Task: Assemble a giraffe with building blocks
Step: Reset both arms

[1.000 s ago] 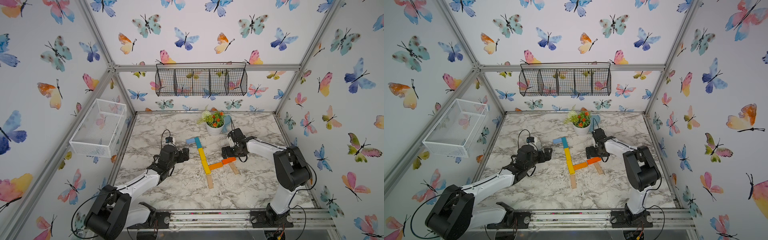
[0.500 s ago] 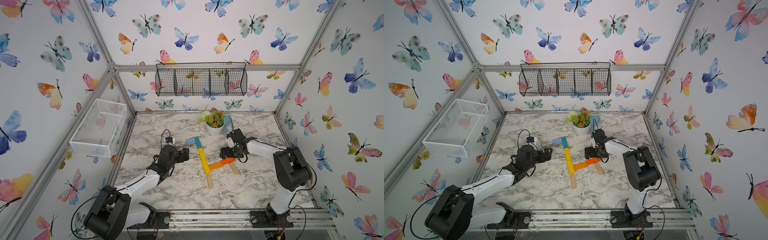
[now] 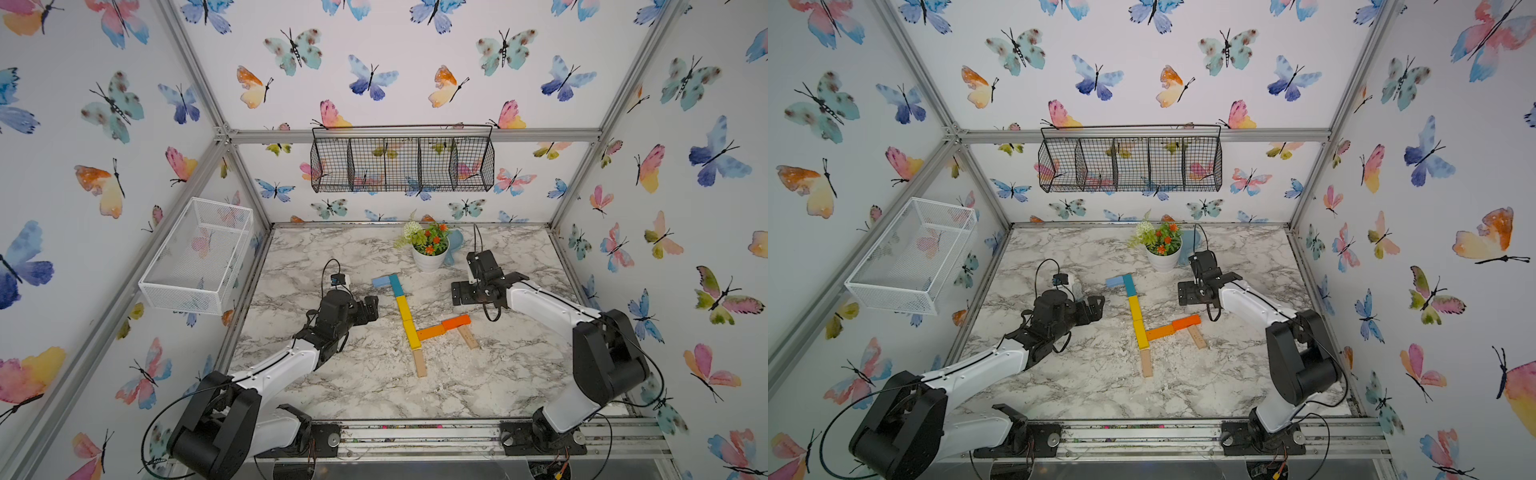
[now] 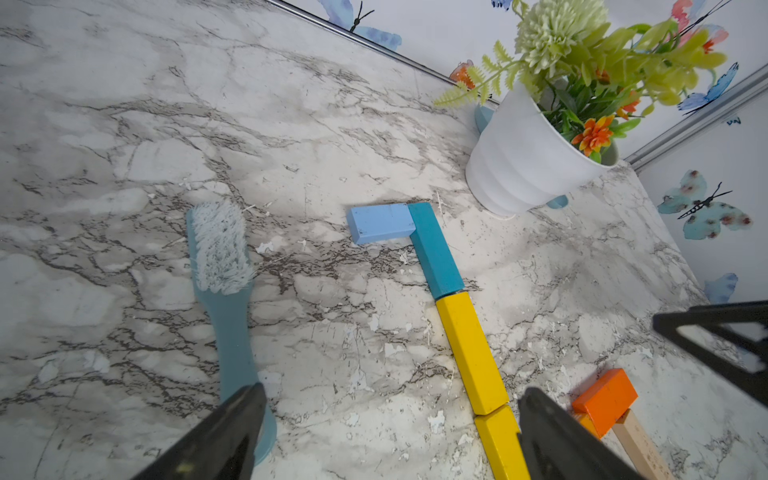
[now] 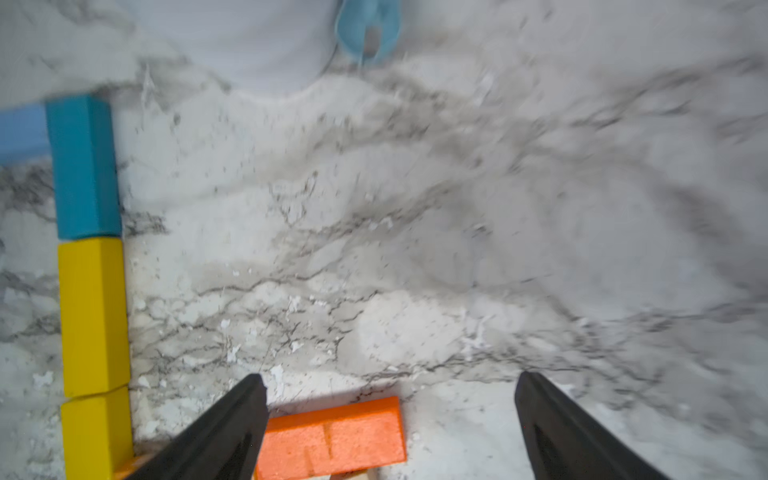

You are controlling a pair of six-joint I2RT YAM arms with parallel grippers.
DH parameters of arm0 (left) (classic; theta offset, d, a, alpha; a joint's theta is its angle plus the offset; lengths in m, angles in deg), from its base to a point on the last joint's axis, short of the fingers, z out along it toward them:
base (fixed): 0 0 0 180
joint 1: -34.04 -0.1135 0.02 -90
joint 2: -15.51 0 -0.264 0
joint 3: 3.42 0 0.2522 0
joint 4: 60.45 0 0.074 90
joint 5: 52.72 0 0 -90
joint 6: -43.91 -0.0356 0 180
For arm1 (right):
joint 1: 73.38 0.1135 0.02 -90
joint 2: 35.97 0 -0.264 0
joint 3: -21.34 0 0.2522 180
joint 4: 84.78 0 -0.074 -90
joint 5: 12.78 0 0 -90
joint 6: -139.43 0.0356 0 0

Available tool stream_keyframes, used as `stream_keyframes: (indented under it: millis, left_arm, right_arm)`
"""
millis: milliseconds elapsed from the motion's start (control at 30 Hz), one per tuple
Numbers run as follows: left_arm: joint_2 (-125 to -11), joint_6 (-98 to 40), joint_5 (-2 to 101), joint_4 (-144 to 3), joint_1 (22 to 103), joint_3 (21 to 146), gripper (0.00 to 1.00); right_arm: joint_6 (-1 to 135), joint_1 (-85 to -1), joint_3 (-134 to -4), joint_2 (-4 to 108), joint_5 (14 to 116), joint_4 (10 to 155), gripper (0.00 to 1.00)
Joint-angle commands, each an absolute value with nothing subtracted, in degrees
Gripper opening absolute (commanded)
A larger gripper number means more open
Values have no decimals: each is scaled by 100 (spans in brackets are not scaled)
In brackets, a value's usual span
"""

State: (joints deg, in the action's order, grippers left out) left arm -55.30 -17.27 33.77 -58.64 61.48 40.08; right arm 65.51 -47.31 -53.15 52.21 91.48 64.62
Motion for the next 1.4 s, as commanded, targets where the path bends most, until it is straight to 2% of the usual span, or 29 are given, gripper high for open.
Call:
stream_keyframes:
  millis: [0,100,167,300,367,467,533,633,667,700,767,867,933,1000,1033,1100,1133,1233,1367]
  left_arm:
    - [-5605,-1751,3545,-5894,6172,4118,98]
    - [-5673,-1752,3471,-5983,6187,4184,98]
    - [-5651,-1752,3388,-6056,6197,4220,98]
    - [-5485,-1728,3290,-6038,6192,4153,98]
    - [-5415,-1718,3200,-5982,6195,4104,98]
    - [-5375,-1647,2972,-5823,6277,3981,98]
    - [-5390,-1702,2813,-5745,6427,3963,98]
    - [-5427,-1982,2334,-5719,6796,4030,98]
    - [-5428,-2089,2130,-5708,6926,4046,98]
    - [-5436,-2168,1924,-5698,7010,4051,98]
    - [-5428,-2230,1531,-5697,7108,4019,98]
    - [-5325,-2274,1050,-5724,7115,3988,98]
    - [-5222,-2556,639,-5628,7113,4008,98]
    - [-5221,-3092,4,-5531,7094,4158,98]
    - [-5291,-3200,-657,-5592,7088,4286,98]
    - [-5494,-2924,-2237,-5707,7027,4496,98]
    - [-5579,-3105,-2302,-5565,6846,4508,98]
    - [-5786,-3689,-1036,-4869,5934,4249,98]
    - [-5826,-3906,-1052,-3899,5282,3625,98]
  right_arm:
    - [5740,-4754,-4402,4224,11471,8673,99]
    - [4293,-4861,-2633,3943,11996,11939,100]
    - [4044,-5006,-1957,4080,11920,13128,100]
    - [4694,-5079,-1760,4457,12068,12579,100]
    - [4946,-5146,-1396,4663,12001,13233,100]
    - [4845,-5509,-1016,4953,11366,14191,100]
    - [4928,-5726,-1064,4950,11004,14016,99]
    - [5094,-6535,-803,5434,9525,15124,100]
    - [5292,-6655,-900,5263,9302,14459,100]
    - [5351,-6703,-767,5256,9255,14580,100]
    - [5126,-6714,-345,5671,9237,16154,98]
    - [5226,-6712,-732,5355,9094,14765,98]
    - [5083,-6708,-522,5608,9070,15713,98]
    - [5105,-6712,-626,5494,9084,15209,98]
    - [5148,-6710,-696,5389,9093,14880,98]
    - [5107,-6714,-658,5454,9093,15137,98]
    - [5097,-6713,-605,5521,9067,15349,98]
    - [5099,-6706,-605,5507,9062,15300,98]
    - [5136,-6711,-666,5407,9081,15007,98]
